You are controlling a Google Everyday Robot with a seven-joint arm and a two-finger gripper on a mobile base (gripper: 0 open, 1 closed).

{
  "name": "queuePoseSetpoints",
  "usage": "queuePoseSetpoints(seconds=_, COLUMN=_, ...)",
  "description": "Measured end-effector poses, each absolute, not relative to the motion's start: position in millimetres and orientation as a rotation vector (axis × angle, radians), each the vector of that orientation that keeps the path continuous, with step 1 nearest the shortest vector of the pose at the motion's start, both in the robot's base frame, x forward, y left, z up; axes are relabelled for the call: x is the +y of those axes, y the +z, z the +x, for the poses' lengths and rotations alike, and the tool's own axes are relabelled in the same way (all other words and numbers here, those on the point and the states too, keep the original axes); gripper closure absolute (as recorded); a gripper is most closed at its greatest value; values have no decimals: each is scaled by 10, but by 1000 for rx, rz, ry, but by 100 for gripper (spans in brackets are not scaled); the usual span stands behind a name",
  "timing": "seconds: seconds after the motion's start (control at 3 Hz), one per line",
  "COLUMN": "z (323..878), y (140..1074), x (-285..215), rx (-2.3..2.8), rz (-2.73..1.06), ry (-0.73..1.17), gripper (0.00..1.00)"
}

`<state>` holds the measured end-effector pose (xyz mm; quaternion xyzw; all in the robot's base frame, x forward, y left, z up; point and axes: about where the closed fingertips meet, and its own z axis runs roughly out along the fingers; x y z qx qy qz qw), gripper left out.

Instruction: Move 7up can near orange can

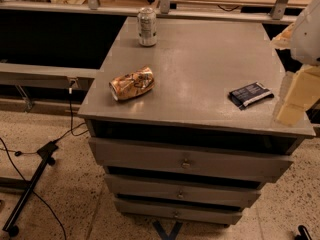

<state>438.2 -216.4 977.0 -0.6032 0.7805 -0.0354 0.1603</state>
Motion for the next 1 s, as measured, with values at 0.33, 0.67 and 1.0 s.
queuePoseSetpoints(seconds=0.33, z=4382, y=9771, x=-2164, rx=2229, rz=-1723, ry=-101, gripper=0)
queuePoseSetpoints(seconds=0.67, z=4581, y=9833, x=-2119, rx=2199, rz=-1711, ry=-115, gripper=0)
queuePoseSetpoints(seconds=1.0, z=5195, y=9958, x=-1908, rx=2119, rz=-1728, ry=-127, gripper=0)
